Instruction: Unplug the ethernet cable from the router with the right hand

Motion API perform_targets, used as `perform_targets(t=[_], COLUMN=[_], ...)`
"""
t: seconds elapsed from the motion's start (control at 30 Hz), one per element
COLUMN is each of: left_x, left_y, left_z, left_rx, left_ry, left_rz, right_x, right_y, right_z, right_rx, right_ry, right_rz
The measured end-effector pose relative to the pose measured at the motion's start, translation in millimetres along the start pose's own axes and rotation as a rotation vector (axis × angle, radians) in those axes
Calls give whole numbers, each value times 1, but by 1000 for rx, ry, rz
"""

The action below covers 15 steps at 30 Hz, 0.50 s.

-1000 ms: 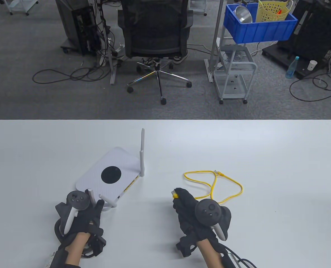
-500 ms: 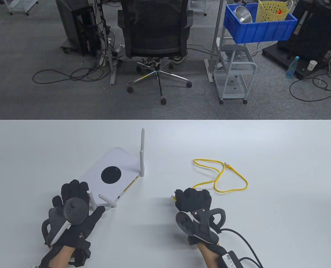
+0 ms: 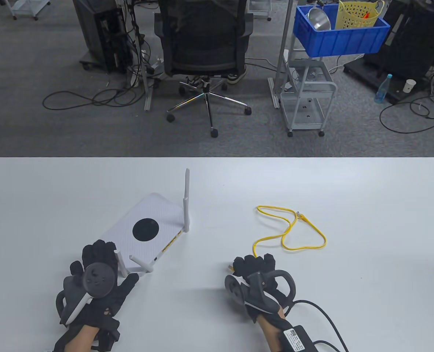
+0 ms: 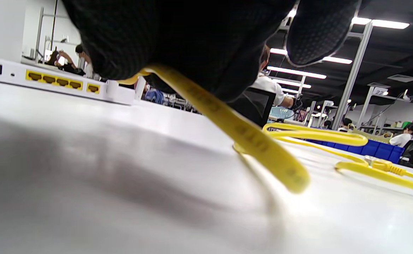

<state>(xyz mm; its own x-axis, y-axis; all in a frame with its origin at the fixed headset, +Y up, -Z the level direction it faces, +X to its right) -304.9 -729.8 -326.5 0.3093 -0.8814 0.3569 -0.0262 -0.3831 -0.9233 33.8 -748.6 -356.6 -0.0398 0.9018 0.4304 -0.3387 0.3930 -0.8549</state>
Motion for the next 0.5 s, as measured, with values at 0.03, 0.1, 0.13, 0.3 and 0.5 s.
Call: perform_targets(t=[0.03, 0.1, 0.13, 0.3, 0.5], left_x=[1, 2, 3, 6, 10], left_y=[1, 2, 3, 6, 9], left_z=[0, -1, -1, -4, -6], left_rx=[-4, -7, -7, -22, -35], left_ry=[4, 3, 1, 6, 14], left_rz=[-3, -10, -13, -34, -50], right_x=[-3, -6, -7, -9, -12], right_y=[0, 0, 0, 0, -1], right_z=[3, 5, 6, 6, 6], right_rx=[7, 16, 19, 22, 37], right_ry=[-8, -18, -20, -28, -49], right_rz=[23, 45, 50, 73, 103])
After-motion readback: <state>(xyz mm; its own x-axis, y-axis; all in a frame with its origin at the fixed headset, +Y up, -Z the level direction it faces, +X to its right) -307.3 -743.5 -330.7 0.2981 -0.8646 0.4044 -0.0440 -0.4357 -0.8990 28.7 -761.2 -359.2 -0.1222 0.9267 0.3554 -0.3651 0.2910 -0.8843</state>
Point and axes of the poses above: the tracker on the back of each hand, its own z axis roughly to the thumb side, its own y axis roughly from the wrist to the fingertips, x = y × z, the point moved 5 cm from there along y, roughly from the wrist to the fingertips, and after that the axes turned 15 degrees about -z, right-handed, at the moved point
